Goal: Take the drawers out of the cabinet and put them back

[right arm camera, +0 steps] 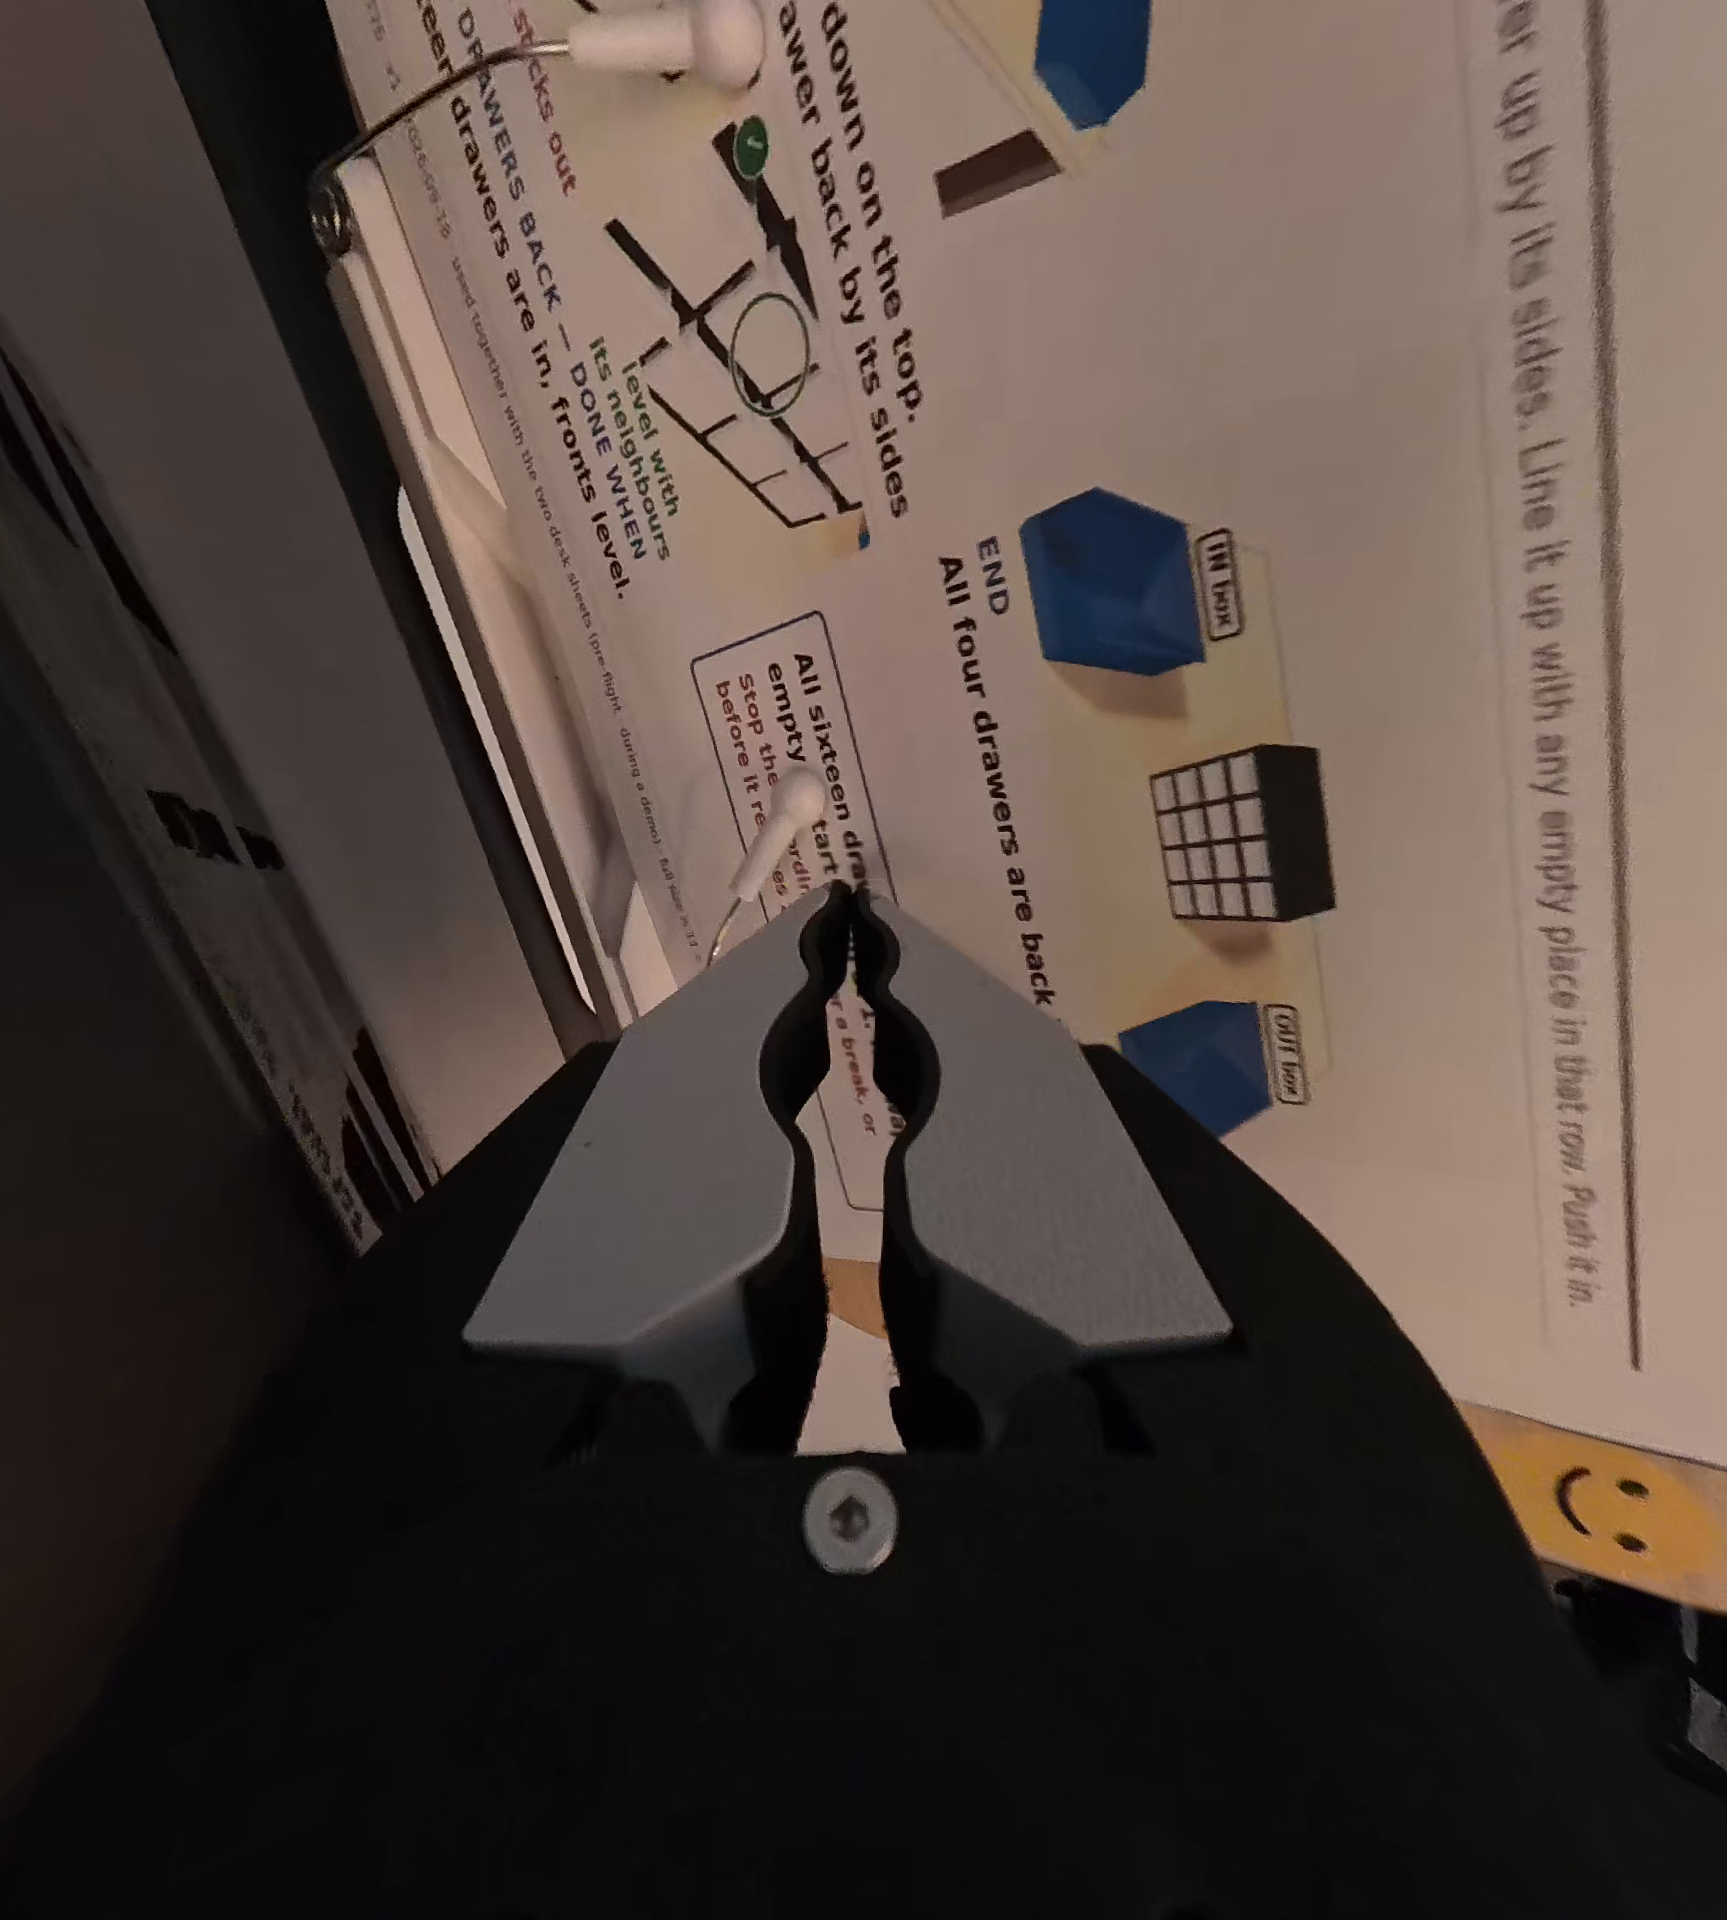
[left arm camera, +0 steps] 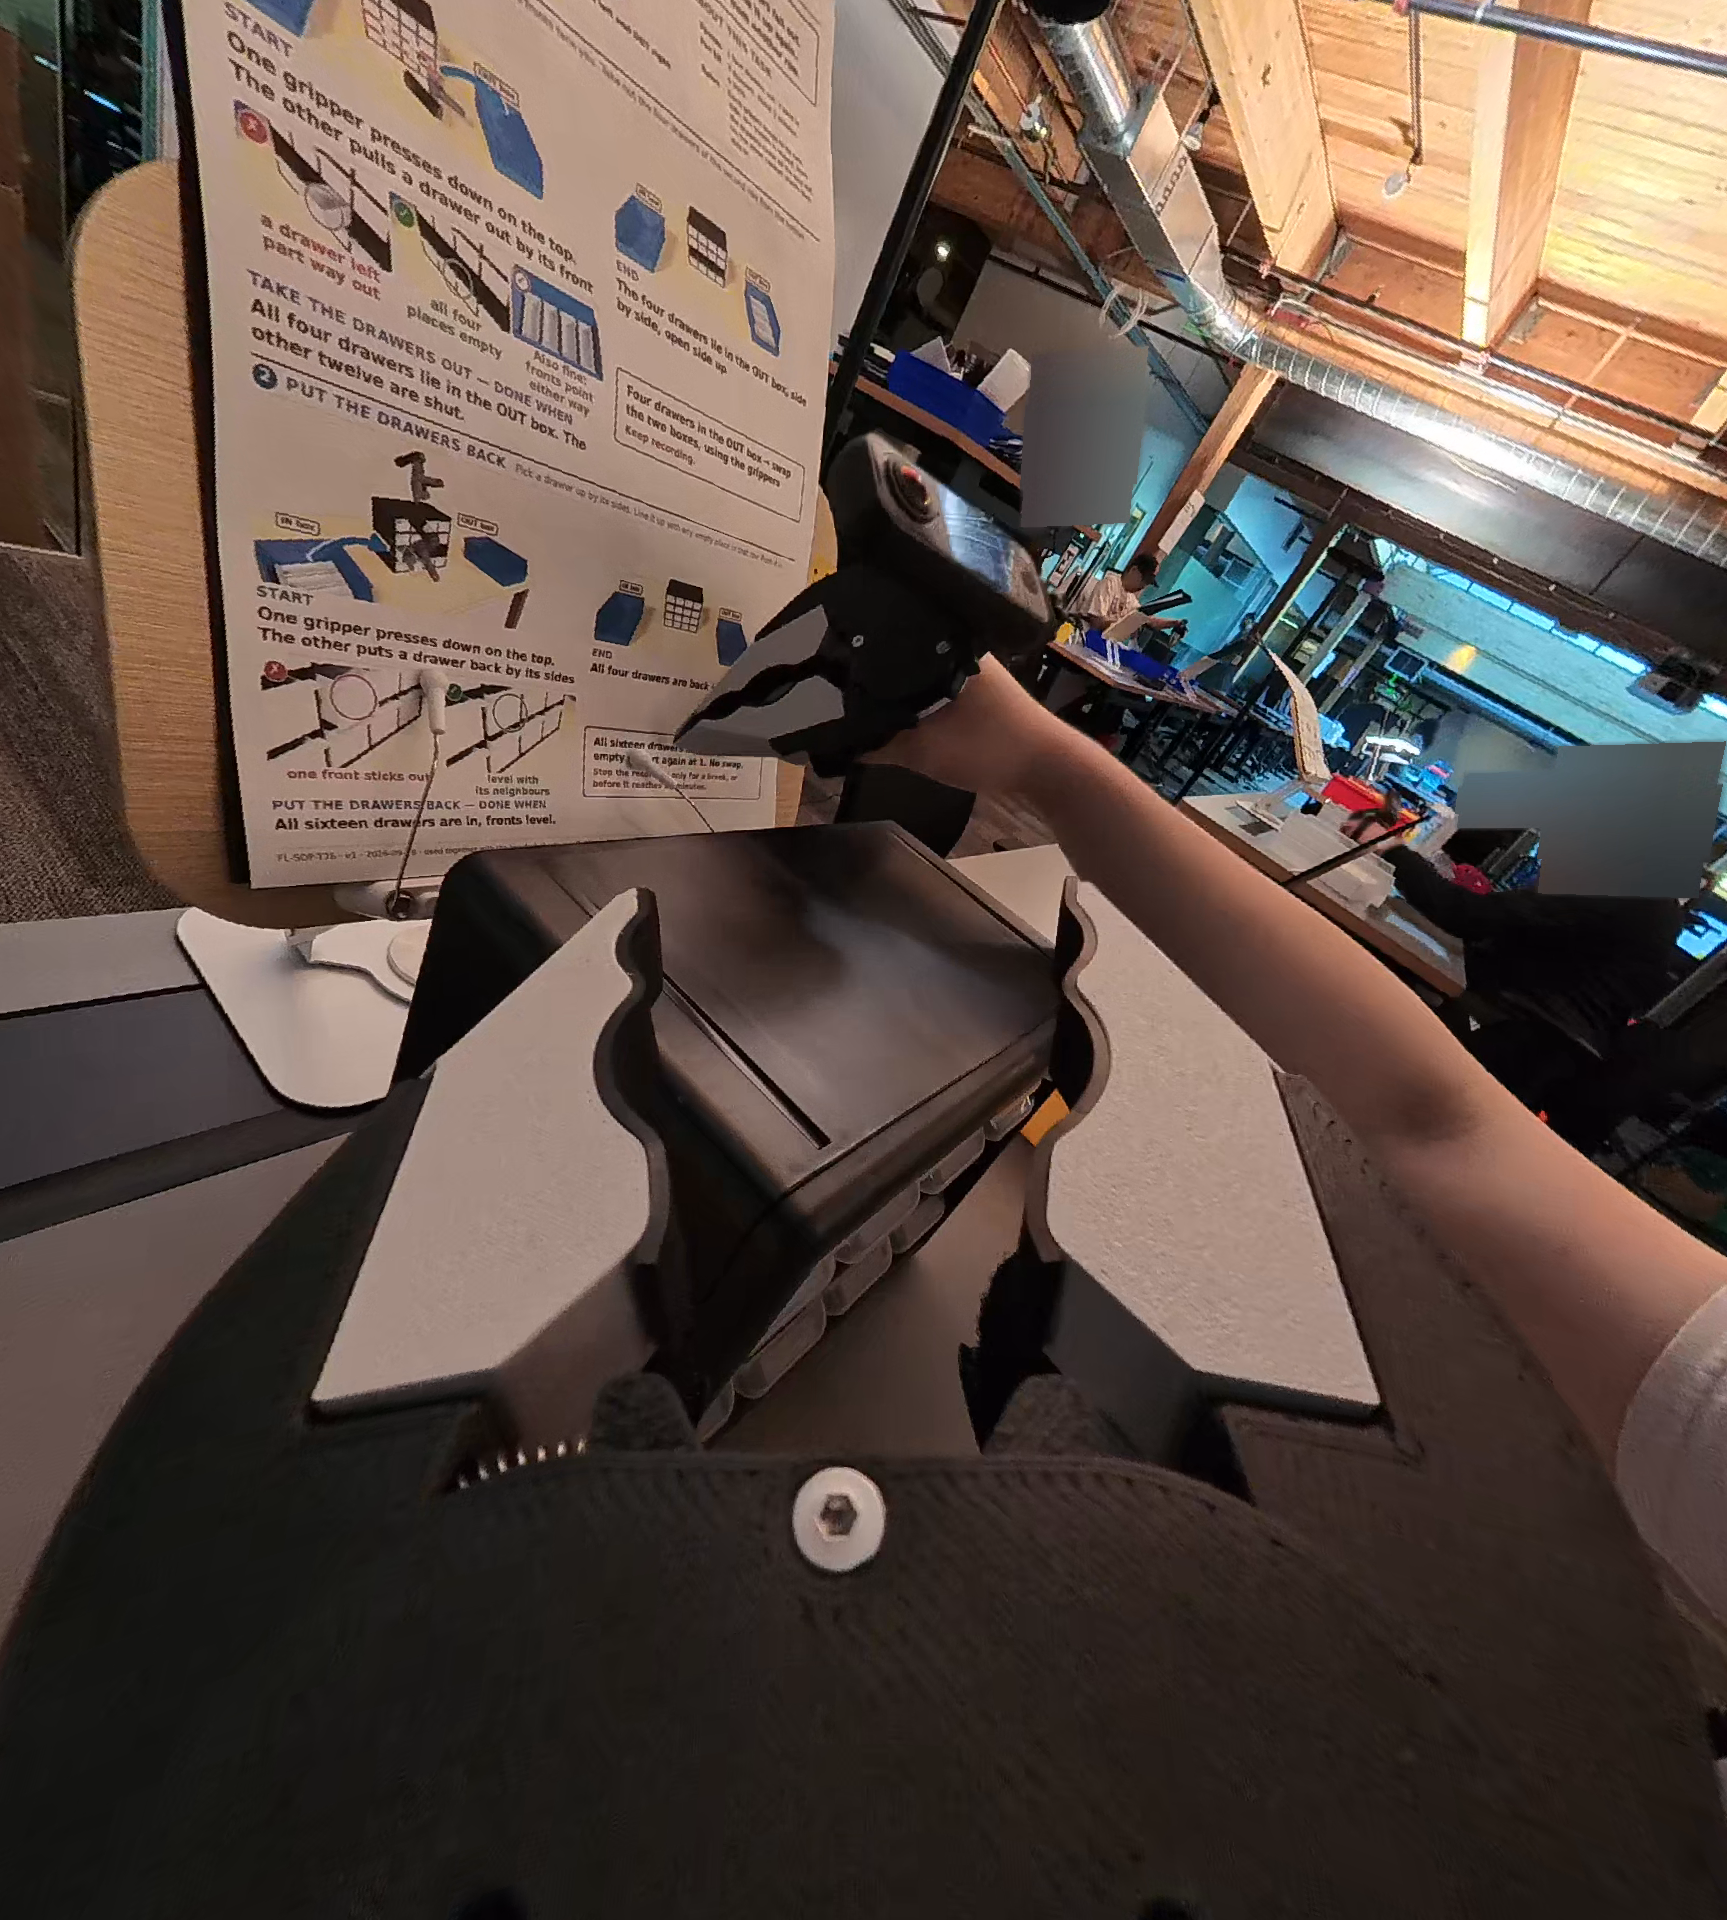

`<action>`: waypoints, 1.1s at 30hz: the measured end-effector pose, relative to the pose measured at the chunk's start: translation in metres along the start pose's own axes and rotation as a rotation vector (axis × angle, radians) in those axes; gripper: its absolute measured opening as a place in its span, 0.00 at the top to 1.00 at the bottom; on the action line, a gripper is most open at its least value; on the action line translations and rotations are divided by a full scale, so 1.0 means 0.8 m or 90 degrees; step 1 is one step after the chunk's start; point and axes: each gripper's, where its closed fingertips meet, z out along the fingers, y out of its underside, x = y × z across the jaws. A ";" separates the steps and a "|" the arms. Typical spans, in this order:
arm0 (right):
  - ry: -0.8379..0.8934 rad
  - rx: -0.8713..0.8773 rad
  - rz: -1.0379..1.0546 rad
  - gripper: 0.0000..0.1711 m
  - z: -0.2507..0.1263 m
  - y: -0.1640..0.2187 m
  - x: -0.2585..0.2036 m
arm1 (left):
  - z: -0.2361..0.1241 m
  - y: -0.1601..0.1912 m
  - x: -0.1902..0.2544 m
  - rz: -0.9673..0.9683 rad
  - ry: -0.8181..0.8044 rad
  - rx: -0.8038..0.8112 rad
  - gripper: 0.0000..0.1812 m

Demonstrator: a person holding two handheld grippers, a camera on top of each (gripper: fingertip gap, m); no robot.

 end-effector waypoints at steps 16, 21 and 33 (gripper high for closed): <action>0.035 0.011 -0.026 1.00 -0.012 -0.029 0.002 | -0.001 0.000 -0.002 -0.008 0.005 0.000 0.59; 0.105 0.098 0.054 1.00 -0.071 -0.041 0.026 | -0.004 -0.003 -0.003 -0.008 0.005 0.007 0.59; 0.249 0.497 0.364 0.96 -0.336 0.027 -0.124 | -0.020 -0.006 -0.012 0.232 -0.138 -0.029 0.59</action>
